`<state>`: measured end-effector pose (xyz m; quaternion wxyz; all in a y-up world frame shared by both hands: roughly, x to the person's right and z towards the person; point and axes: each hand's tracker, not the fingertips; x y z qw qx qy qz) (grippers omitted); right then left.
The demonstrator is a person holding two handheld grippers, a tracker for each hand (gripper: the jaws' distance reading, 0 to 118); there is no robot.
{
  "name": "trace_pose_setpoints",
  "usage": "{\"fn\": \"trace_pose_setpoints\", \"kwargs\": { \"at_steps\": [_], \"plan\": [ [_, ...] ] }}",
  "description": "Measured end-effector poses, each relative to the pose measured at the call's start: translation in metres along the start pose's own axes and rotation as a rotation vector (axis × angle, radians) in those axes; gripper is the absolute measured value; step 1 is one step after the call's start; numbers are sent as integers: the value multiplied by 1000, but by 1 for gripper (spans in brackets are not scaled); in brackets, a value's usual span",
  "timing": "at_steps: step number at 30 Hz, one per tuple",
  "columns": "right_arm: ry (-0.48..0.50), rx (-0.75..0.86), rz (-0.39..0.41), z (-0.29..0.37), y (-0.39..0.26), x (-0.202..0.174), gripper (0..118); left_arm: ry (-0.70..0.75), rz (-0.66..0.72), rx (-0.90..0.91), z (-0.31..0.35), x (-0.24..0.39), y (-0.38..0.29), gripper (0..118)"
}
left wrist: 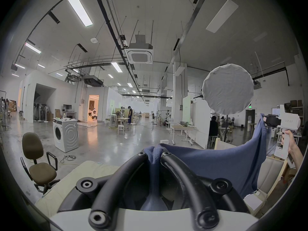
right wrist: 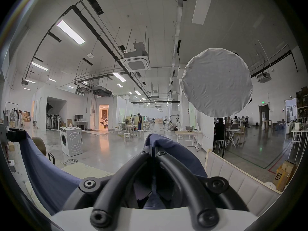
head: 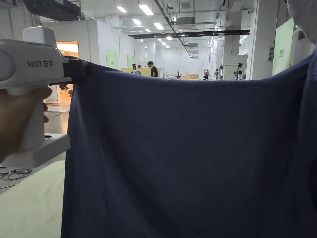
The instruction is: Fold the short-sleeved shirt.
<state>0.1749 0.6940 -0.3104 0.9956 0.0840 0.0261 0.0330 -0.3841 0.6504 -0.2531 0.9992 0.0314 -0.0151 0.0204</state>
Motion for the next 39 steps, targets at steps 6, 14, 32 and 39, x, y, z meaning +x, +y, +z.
{"fn": "trace_pose_setpoints", "kwargs": {
  "at_steps": [6, 14, 32, 39],
  "plan": [
    [-12, 1, -2, -32, 2, -8, 3, 19, -4, -34, -34, 2, -3, 9],
    [-9, 13, 41, -73, -11, -19, 3, 47, 23, -26, -80, -10, -25, 9],
    [-11, -42, -25, -211, -63, -21, 2, 71, 39, -73, -224, -6, -66, 9],
    [2, -62, -39, -224, -90, -17, 2, 58, -18, -112, -240, -4, -93, 9]
  ]
}}
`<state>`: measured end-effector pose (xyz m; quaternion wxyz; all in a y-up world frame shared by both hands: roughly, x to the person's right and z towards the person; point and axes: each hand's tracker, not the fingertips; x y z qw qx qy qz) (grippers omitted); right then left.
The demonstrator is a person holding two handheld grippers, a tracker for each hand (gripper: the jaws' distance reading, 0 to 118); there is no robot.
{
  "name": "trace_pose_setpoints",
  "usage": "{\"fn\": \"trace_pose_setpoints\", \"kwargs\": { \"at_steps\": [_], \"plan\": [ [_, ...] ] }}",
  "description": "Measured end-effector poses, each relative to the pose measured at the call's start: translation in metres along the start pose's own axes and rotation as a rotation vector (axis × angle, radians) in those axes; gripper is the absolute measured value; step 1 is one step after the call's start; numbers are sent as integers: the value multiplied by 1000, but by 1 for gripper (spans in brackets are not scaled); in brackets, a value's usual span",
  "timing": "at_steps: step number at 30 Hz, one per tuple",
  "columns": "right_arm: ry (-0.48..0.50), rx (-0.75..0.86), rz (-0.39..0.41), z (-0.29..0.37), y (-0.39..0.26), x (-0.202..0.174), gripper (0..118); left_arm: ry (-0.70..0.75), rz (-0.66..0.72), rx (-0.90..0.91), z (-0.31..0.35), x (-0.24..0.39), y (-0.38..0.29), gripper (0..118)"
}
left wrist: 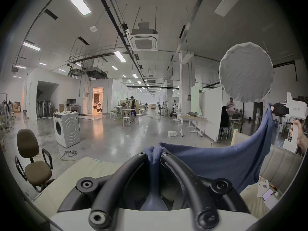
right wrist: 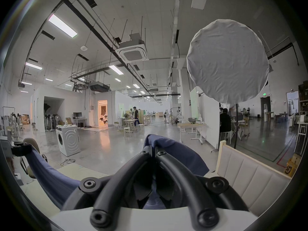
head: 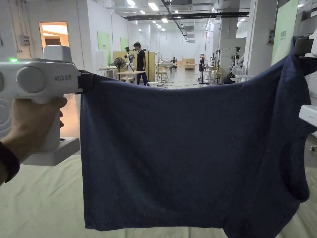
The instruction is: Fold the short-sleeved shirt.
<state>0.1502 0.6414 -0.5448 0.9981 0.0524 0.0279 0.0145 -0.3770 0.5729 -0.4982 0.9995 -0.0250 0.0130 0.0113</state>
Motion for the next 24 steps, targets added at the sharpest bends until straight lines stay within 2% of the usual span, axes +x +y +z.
{"fn": "trace_pose_setpoints", "kwargs": {
  "at_steps": [2, 7, 10, 11, 12, 13, 14, 15, 16, 18, 21, 22, 23, 24],
  "plan": [
    [28, -20, -28, -6, -15, 5, 3, 0, 3, -28, -6, -2, -17, 9],
    [79, -61, -9, 0, -80, 2, 2, -18, 57, -132, -14, -10, -92, 9],
    [118, -135, -59, 11, -131, -3, 2, -23, 82, -204, -12, -10, -146, 9],
    [120, -214, -120, 16, -150, -4, 2, -42, 107, -231, -8, -10, -161, 9],
    [113, -154, -83, 24, -162, -4, 3, -59, 143, -264, -3, -11, -176, 9],
    [135, -198, -111, 29, -173, -4, 2, -72, 192, -275, 1, -12, -190, 9],
    [169, -260, -152, 47, -195, -4, 2, -119, 235, -305, 11, -15, -203, 9],
    [159, -228, -150, 58, -207, -4, 2, -138, 241, -304, 20, -17, -218, 9],
    [176, -265, -127, 72, -220, -3, 2, -118, 228, -292, 34, -17, -230, 9],
    [196, -261, -117, 110, -242, 2, 2, -176, 286, -301, 59, -23, -256, 9],
    [257, -285, -171, 173, -276, 10, 2, -165, 257, -323, 97, -26, -293, 9],
    [307, -285, -221, 195, -290, 15, 2, -156, 167, -347, 123, -21, -314, 9],
    [308, -294, -239, 216, -301, 17, 2, -151, 141, -362, 142, -18, -330, 9],
    [295, -302, -222, 241, -313, 18, 2, -182, 161, -407, 164, -20, -349, 9]
  ]
}}
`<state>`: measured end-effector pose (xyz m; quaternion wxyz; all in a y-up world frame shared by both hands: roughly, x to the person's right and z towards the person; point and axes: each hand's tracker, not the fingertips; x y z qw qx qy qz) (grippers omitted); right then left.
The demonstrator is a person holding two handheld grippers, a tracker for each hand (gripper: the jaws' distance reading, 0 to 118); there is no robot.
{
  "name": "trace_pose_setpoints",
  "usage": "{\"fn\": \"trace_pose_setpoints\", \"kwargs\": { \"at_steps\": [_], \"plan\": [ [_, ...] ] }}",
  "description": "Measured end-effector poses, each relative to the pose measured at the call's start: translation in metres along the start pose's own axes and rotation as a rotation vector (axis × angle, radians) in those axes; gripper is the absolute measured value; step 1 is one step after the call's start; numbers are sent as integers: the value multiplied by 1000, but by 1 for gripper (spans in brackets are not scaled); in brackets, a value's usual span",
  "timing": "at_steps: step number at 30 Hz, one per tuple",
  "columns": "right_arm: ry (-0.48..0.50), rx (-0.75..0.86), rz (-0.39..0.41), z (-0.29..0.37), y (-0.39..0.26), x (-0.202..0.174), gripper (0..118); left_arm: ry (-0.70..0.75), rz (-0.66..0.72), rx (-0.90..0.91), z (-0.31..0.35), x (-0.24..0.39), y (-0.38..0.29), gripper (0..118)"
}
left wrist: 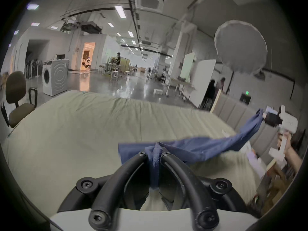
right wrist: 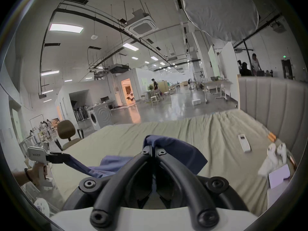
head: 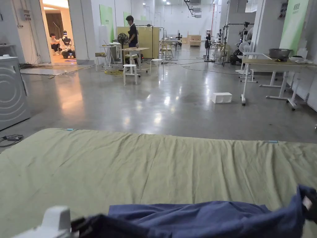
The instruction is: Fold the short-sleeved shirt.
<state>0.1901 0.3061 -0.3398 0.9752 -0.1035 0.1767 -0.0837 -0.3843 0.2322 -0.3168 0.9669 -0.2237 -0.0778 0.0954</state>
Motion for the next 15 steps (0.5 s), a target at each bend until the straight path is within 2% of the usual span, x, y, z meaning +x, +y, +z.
{"fn": "trace_pose_setpoints", "kwargs": {
  "at_steps": [1, 3, 5, 9, 10, 12, 13, 15],
  "plan": [
    [-6, -15, 3, 14, -14, -2, 2, -19, 50, 1, 10, -2, -17, 9],
    [0, -68, -51, 49, -46, -5, 2, -47, 124, -20, 36, 0, -57, 9],
    [-4, -116, -86, 80, -74, -12, 2, -25, 116, -17, 55, -1, -86, 9],
    [0, -240, -100, 125, -119, -17, 2, 5, 195, -95, 83, -11, -133, 9],
    [-25, -245, -107, 132, -128, -16, 2, 12, 210, -106, 85, -13, -139, 9],
    [-16, -291, -172, 142, -144, -12, 2, -2, 161, -155, 90, -11, -154, 9],
    [-54, -282, -181, 146, -148, -12, 2, -13, 153, -178, 91, -11, -158, 9],
    [-19, -303, -213, 149, -162, 2, 2, -11, 133, -172, 92, -9, -162, 9]
  ]
}}
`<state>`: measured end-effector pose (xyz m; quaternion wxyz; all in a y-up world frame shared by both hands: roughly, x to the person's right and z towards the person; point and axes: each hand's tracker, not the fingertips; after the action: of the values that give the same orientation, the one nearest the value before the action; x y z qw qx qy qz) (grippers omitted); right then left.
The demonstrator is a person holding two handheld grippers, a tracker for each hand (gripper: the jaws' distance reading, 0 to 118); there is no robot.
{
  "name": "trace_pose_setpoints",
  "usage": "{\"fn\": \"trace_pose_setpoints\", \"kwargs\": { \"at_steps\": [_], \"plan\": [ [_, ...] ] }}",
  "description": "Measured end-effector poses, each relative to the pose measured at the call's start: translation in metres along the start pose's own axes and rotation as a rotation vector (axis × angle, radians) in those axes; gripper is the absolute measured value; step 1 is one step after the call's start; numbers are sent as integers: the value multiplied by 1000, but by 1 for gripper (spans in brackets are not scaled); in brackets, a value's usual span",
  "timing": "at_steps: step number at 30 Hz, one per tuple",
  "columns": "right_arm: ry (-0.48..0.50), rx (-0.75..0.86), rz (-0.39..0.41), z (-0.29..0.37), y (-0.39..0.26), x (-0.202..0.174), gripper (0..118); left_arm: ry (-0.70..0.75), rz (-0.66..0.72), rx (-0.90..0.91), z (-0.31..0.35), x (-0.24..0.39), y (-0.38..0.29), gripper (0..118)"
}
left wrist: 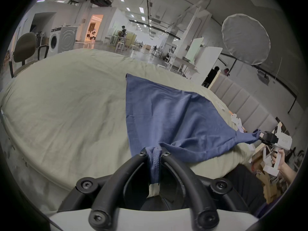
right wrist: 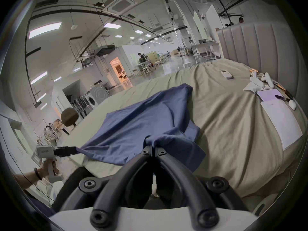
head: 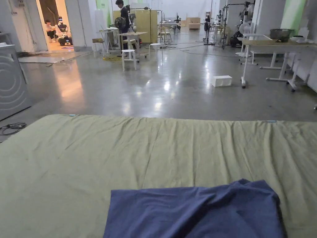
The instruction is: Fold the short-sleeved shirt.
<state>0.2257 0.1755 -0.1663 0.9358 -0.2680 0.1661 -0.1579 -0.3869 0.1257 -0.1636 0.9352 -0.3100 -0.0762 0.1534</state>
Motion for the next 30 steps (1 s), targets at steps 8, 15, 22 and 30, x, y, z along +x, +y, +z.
{"fn": "trace_pose_setpoints", "kwargs": {
  "at_steps": [8, 15, 22, 30],
  "plan": [
    [-64, -56, 10, -28, -6, 19, 2, 32, 23, -28, -20, -14, -1, 9],
    [-70, 10, -65, 7, -11, 27, 2, -1, 57, -18, 7, -15, -6, 9],
    [-114, -35, -63, 7, -27, 44, 2, -3, 74, -54, -4, -23, -19, 9],
    [-221, -95, -65, -9, -46, 46, 88, 101, 52, -50, 0, -31, -27, 94]
  ]
}}
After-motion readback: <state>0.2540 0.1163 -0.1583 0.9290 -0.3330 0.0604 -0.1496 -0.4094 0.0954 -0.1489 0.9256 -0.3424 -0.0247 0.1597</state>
